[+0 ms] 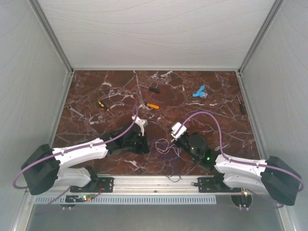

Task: Zip-tie the wires
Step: Tie the cable at the center of the board.

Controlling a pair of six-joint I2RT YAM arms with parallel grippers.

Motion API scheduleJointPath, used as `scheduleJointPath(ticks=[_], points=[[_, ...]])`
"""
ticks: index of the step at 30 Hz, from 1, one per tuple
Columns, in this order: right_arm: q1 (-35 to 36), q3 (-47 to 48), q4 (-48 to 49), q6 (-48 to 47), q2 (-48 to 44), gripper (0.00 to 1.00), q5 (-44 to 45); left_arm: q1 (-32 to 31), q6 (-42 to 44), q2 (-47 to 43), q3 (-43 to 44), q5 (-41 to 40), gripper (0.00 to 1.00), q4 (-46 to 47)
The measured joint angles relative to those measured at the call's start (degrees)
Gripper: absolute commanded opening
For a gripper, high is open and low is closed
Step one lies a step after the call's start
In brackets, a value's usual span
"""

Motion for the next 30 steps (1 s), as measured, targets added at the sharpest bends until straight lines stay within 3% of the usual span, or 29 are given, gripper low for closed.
scheduleJointPath(ticks=[9,20,30], points=[[0.11,-0.72,5.16,-2.60,2.32,0.00,-5.07,-1.95,-3.02,1.25,-6.51,5.05,0.11,1.66],[-1.25,-1.01,6.08,-6.45,-1.90,0.00,-0.50,-2.62,-5.46,6.38,-7.04,5.29,0.11,7.19],[-1.25,-0.94,6.21,-11.34,-2.54,0.00,-2.91,-2.62,-5.73,8.04,-7.02,4.63,0.11,10.12]])
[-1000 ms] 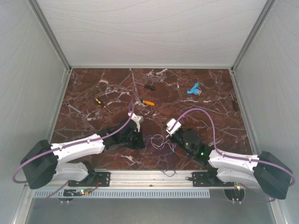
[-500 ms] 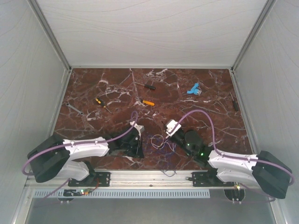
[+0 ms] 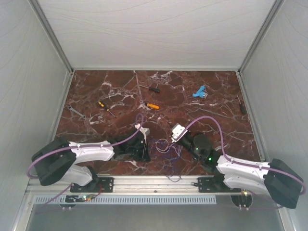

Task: Zip-tie the wires
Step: Tie the cable at the center of the board.

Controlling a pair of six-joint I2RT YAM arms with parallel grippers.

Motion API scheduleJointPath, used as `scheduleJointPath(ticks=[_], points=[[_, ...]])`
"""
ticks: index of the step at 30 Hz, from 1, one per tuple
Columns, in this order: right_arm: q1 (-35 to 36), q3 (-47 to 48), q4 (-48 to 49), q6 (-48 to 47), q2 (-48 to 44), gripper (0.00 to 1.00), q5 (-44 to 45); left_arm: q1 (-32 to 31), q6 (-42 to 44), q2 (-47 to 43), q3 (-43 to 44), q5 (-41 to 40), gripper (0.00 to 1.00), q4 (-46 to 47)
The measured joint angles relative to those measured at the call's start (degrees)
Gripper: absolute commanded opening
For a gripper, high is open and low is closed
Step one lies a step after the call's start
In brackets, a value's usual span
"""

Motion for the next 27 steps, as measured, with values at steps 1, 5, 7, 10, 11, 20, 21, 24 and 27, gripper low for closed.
scheduleJointPath(ticks=[1,5,7,10,11,20,21,24,27], points=[[0.11,0.15,-0.07,-0.57,0.00,0.00,0.04,0.00,0.02,0.07,0.00,-0.02,0.11,0.11],[0.28,1.55,-0.39,-2.58,0.00,0.00,-0.22,-0.02,0.02,0.50,0.04,-0.09,0.11,0.92],[0.37,1.86,-0.39,-3.28,0.00,0.00,-1.01,-0.02,0.00,0.79,0.17,-0.09,0.11,1.22],[1.22,1.86,-1.11,-3.72,0.11,0.00,-3.06,-0.02,-0.02,1.01,0.22,-0.13,0.11,1.60],[1.75,1.86,-1.38,-3.72,0.20,0.00,-3.87,-0.02,-0.02,1.01,0.22,-0.17,0.11,1.62],[4.02,0.61,-1.46,-0.02,0.24,0.00,-4.42,-0.02,-0.61,2.43,0.39,-0.37,0.10,4.09],[4.02,0.35,-1.53,0.87,0.13,0.00,-3.52,-0.02,-0.63,2.75,0.55,-0.37,0.10,4.42],[3.37,0.24,-1.97,4.11,0.09,0.00,-0.15,-0.02,-0.76,3.98,1.20,-0.35,0.10,5.42],[1.77,0.24,-3.45,7.19,-0.17,0.00,2.25,-0.02,-0.81,4.83,1.53,-0.33,0.10,6.51]])
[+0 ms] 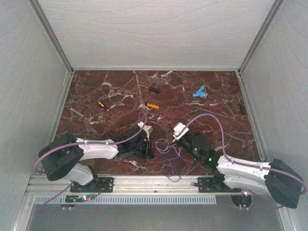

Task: Zip-tie the wires
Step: Tie the cable at the center of the board.

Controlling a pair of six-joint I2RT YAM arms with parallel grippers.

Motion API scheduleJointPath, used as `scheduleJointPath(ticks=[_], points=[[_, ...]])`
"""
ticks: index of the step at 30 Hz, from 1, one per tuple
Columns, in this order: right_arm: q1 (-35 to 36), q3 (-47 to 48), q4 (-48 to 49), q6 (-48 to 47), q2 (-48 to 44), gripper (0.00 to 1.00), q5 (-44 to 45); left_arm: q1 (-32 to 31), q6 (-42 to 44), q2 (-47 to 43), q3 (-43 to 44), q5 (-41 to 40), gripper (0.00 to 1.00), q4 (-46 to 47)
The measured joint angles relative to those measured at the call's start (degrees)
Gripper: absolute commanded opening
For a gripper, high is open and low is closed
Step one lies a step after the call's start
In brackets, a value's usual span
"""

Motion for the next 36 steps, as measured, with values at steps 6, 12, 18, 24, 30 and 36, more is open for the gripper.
scheduleJointPath(ticks=[6,12,18,24,30,36], points=[[-1.18,-2.14,-0.90,5.66,-4.28,0.00,-0.90,0.00,0.00,0.79,0.52,0.02,0.10,0.50],[-1.18,-4.26,-0.61,11.02,-5.79,0.00,-2.75,0.00,0.02,1.70,1.22,0.02,0.10,0.94],[-1.18,-4.83,0.22,14.08,-5.25,0.00,-3.98,0.00,0.09,2.27,1.77,-0.04,0.10,0.94],[-1.18,-4.83,1.18,17.03,-4.35,0.00,-3.32,0.00,0.28,2.49,2.14,-0.26,0.10,0.79],[-1.18,-5.53,-0.87,23.47,-6.49,0.00,2.14,0.00,0.66,2.51,2.23,-0.33,0.10,0.72],[-1.46,-9.35,-8.20,30.36,-17.00,0.00,8.70,0.00,1.11,2.51,2.32,-0.52,0.10,0.70]])
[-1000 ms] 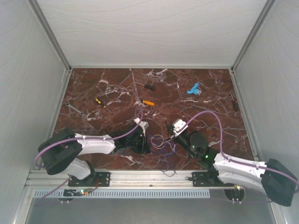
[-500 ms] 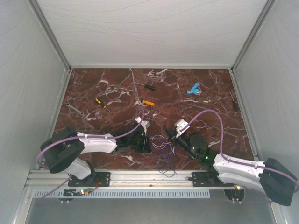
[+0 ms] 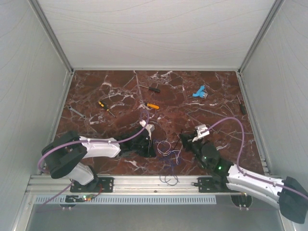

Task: Zip-tie the wires
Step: Tie the cable at the center of the board.

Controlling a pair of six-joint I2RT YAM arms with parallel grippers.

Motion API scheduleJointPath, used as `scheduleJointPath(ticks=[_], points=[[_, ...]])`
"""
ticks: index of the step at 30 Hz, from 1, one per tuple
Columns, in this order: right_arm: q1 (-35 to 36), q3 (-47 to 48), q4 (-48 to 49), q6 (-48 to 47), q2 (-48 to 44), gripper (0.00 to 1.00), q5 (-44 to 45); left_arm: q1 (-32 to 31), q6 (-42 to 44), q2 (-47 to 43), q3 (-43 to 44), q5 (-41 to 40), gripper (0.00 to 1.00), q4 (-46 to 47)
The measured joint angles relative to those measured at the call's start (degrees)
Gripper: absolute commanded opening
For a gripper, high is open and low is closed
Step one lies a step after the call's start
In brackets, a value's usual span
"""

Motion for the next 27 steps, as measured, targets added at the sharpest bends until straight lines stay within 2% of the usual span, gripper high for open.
scheduleJointPath(ticks=[8,27], points=[[-1.38,-2.95,-6.78,6.32,-7.52,0.00,2.38,0.00,0.26,0.44,0.35,0.04,0.10,0.13],[-1.29,-2.95,-11.37,23.12,-4.20,0.00,5.92,0.00,0.44,0.04,0.44,-0.39,0.11,-0.37]])
